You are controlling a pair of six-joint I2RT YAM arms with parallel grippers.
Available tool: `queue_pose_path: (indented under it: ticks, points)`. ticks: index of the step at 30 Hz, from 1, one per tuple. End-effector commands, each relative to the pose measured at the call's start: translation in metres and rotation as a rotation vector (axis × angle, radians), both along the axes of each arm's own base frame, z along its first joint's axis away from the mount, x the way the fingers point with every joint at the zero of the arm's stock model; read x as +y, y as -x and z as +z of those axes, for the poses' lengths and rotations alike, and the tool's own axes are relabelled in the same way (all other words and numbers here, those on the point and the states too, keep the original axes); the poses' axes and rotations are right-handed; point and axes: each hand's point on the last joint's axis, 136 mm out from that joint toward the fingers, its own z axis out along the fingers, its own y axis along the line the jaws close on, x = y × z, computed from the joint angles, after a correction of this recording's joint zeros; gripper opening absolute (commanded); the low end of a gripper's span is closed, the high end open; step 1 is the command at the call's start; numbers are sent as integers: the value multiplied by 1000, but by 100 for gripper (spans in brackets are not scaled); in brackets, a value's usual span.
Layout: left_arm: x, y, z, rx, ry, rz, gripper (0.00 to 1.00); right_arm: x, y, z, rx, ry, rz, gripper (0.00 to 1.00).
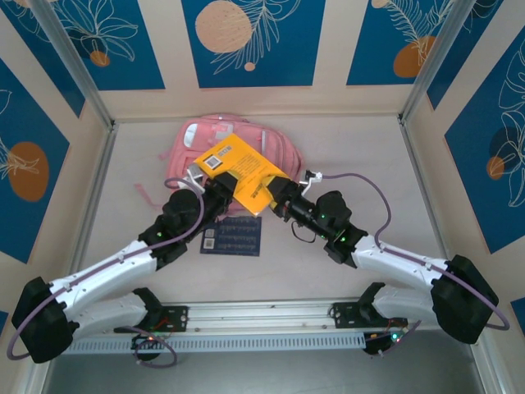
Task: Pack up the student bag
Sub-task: Pass the book, then open the student bag at the top-center of the table.
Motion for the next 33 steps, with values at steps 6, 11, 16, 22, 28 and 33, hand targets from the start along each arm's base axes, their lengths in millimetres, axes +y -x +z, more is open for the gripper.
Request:
queue_pose_path:
  ticks: [6,11,16,22,28,33]
  points:
    - [-1,2,6,-36,-84,5,20,-37,-4,4,-18,54,-171,4]
    - [17,-12,-6,-59,-394,33,46,-83,-1,-25,23,208,-277,0]
    - [24,-53,-13,-41,-752,-26,66,-136,13,-56,56,423,-363,0]
    - [-30,-116,-44,9,-1036,-328,71,-171,30,-87,94,514,-387,0]
    - [-78,-167,-91,90,-1018,-547,63,-191,46,-98,76,616,-392,0]
    - [-91,-193,-126,154,-1043,-592,56,-198,51,-97,63,648,-389,0]
